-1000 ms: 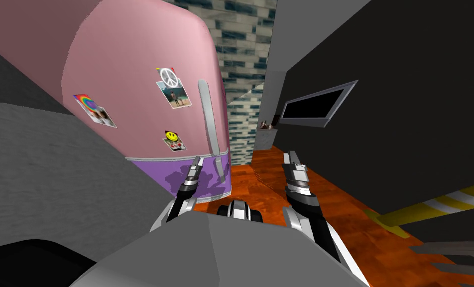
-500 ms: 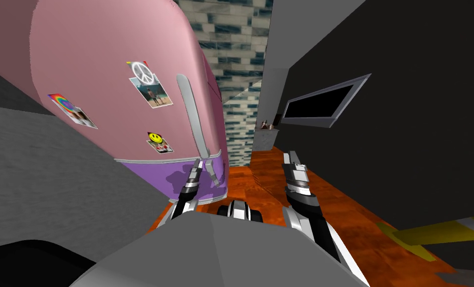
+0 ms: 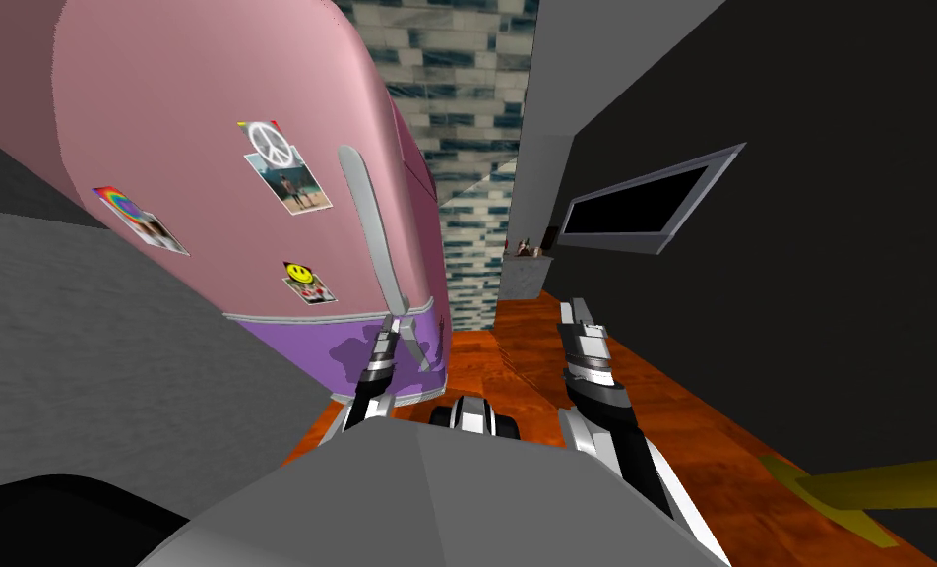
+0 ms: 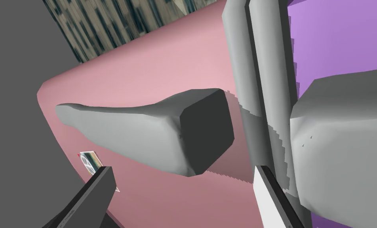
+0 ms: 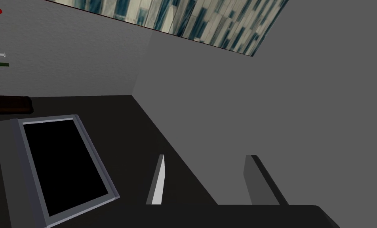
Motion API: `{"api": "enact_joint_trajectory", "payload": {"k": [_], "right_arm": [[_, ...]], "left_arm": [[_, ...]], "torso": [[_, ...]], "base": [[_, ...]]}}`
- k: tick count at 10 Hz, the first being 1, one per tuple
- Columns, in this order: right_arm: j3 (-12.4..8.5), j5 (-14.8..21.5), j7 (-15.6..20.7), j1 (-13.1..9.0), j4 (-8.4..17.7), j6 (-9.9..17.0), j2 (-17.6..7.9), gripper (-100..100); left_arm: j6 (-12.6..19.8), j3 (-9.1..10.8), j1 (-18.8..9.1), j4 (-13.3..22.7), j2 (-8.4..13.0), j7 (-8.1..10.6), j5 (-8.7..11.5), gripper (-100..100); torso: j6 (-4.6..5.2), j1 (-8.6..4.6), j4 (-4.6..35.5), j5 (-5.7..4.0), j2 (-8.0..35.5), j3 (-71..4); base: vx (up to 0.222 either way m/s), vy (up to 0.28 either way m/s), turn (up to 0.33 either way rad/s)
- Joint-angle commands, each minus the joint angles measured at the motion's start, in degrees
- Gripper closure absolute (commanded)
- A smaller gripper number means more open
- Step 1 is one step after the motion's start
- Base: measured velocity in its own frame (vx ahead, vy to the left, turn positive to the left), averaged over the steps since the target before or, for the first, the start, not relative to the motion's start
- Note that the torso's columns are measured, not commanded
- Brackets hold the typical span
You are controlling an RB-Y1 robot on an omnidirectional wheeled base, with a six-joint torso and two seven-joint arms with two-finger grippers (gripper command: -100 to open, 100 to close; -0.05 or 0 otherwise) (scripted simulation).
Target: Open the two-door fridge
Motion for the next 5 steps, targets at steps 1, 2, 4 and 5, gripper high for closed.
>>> {"api": "enact_joint_trajectory", "payload": {"k": [1, 2, 4, 5], "right_arm": [[0.0, 0.0, 0.0, 0.0, 0.0, 0.0, 0.0, 0], [0.0, 0.0, 0.0, 0.0, 0.0, 0.0, 0.0, 0], [0.0, 0.0, 0.0, 0.0, 0.0, 0.0, 0.0, 0], [0.0, 0.0, 0.0, -0.01, 0.0, 0.0, 0.0, 0]], "left_arm": [[2.82, 0.28, 0.17, -2.74, 0.32, 0.39, 0.12, -100], [3.86, 0.43, 0.16, -3.75, 0.49, 0.54, 0.18, -100], [1.78, 0.13, 0.17, -1.73, 0.15, 0.24, 0.05, 100], [0.75, -0.02, 0.17, -0.72, -0.02, 0.09, -0.01, 100]], "torso": [[-0.06, 0.0, 0.03, -0.03, 0.03, 0.01], [-0.06, 0.03, 0.05, -0.03, 0.06, 0.03], [-0.03, 0.02, 0.05, -0.02, 0.1, 0.06], [-0.05, 0.0, 0.08, -0.02, 0.2, 0.12]], "base": [[0.035, 0.002, 0.002], [0.033, -0.005, 0.002], [-0.002, 0.001, 0.002], [-0.038, 0.006, 0.0]]}}
